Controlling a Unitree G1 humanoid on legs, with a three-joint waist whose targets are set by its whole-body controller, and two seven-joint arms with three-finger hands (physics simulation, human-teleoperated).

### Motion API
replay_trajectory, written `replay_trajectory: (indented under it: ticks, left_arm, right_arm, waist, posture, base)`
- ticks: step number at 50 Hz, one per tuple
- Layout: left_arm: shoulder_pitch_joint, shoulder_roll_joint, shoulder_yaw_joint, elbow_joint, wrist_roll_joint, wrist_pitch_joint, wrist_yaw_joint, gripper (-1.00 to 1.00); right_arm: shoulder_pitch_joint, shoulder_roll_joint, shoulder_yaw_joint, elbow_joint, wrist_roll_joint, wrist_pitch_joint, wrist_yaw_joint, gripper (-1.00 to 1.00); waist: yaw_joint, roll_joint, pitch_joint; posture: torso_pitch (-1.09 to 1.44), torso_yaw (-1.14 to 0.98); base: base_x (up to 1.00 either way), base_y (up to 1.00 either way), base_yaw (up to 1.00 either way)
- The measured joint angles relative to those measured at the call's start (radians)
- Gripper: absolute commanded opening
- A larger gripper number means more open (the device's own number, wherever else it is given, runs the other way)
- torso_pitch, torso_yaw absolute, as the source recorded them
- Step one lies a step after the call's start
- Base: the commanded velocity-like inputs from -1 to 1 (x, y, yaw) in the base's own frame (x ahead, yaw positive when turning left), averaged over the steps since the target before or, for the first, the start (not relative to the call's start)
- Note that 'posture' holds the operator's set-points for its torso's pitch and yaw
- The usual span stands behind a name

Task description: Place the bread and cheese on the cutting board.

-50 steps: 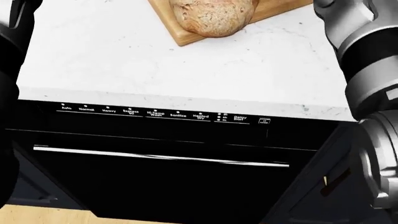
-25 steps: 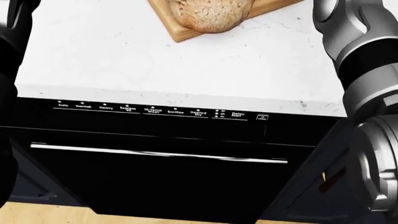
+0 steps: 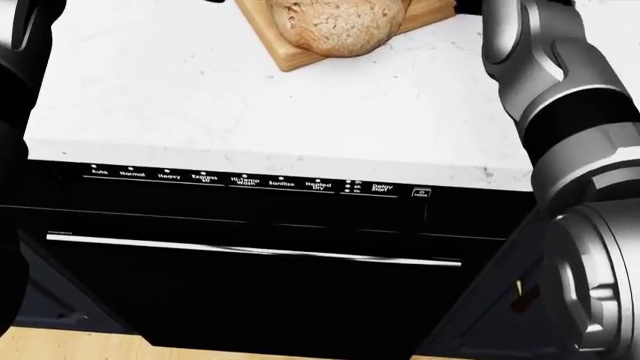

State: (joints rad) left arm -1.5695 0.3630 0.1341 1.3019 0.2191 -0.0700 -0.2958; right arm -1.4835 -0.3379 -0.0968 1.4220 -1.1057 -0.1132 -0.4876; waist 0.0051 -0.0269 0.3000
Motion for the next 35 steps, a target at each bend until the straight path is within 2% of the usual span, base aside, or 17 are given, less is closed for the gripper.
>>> replay_trajectory:
  ticks: [2,3,16,28,35]
  left_arm:
    - [0.000,0.000,0.000,0.000,0.000,0.000,-0.001,1.00]
    - [0.000,-0.001,0.000,-0.001,0.000,0.000,-0.001,1.00]
    - [0.005,0.000,0.000,-0.007,-0.003,-0.006,-0.006,1.00]
    - [0.011,0.005,-0.001,-0.023,-0.010,0.009,-0.020,1.00]
    - [0.020,0.031,0.003,-0.118,-0.039,0.053,-0.058,1.00]
  right_arm:
    - [-0.002,-0.002,-0.001,-0.004,0.001,-0.001,-0.005,0.87]
    - [-0.005,-0.003,-0.002,-0.009,0.002,-0.001,-0.010,1.00]
    - [0.007,-0.005,-0.001,-0.005,0.005,-0.015,0.004,1.00]
    - [-0.004,-0.086,-0.015,-0.036,0.085,-0.070,0.186,1.00]
    - [0.001,-0.112,-0.013,-0.092,0.179,-0.127,0.302,1.00]
  waist:
    - [0.000,-0.001,-0.001]
    - [0.001,-0.001,-0.002]
    - [0.003,-0.005,-0.011]
    - [0.001,-0.010,-0.005]
    - [-0.004,-0.010,-0.002]
  posture:
    - [0.39,0.00]
    - [0.39,0.00]
    - [0.39,0.00]
    - [0.39,0.00]
    - [0.39,0.00]
  base:
    - [0.00,0.00,0.00]
    - [0.00,0.00,0.00]
    - [0.00,0.00,0.00]
    - [0.00,0.00,0.00]
    - [0.00,0.00,0.00]
